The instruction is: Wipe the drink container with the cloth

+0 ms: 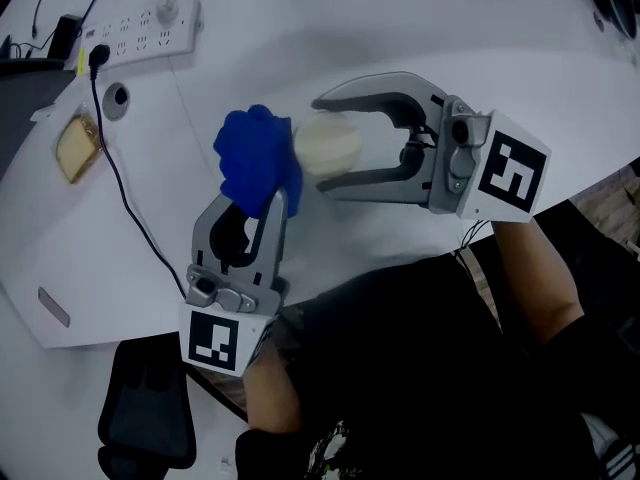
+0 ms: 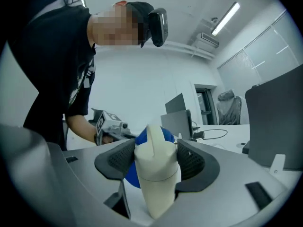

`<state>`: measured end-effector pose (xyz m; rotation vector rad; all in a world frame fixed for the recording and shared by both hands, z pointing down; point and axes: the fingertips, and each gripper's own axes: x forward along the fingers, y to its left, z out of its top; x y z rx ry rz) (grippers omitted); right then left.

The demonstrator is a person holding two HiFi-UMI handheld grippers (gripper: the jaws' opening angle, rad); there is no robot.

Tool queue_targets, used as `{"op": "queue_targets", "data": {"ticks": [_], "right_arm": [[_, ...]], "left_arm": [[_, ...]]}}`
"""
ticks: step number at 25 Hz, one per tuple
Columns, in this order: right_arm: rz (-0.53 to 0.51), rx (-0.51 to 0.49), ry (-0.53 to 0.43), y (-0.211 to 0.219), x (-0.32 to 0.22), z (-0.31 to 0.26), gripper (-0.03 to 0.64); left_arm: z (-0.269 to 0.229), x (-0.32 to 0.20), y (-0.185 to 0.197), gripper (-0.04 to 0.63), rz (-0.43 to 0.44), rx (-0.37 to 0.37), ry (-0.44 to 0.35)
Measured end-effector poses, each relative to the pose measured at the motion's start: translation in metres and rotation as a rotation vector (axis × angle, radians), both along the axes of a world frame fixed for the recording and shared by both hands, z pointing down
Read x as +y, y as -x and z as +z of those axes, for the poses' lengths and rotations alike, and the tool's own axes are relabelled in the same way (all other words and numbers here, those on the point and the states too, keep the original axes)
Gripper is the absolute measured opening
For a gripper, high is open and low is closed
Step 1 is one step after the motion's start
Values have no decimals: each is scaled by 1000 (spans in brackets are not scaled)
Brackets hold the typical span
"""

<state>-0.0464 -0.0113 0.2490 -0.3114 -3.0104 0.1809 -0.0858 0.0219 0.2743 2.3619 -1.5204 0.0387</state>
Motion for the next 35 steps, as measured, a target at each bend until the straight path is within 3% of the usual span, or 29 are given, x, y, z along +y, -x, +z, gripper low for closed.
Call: {"op": "queue_targets", "data": {"ticks": [3,7,9,14,21,24,35], "right_arm": [[-6,-12,-2,4,0,-5,262],[17,-19,21,3,-2,-6,262],[10,-18,15,3,-1,-6,262],[13,-29,18,4,-1,-7,262],[46,-27,10,4,-5,-8,262],[138,-36,-4,7,-13,-9,264],[716,-1,-72,2,-11,-5,264]], "left_arm": [[-22,-8,-14,66,44,-52,-40],[-11,-11,-20,64,76,-96,-20],[10,-10,-22,64,95,-125,28],[84,-1,-27,64,155,-151,255],[103,-5,-31,64,122,-97,294],[103,-9,-28,64,118,-98,300],[105,-7,-29,64,108,-119,285]]}}
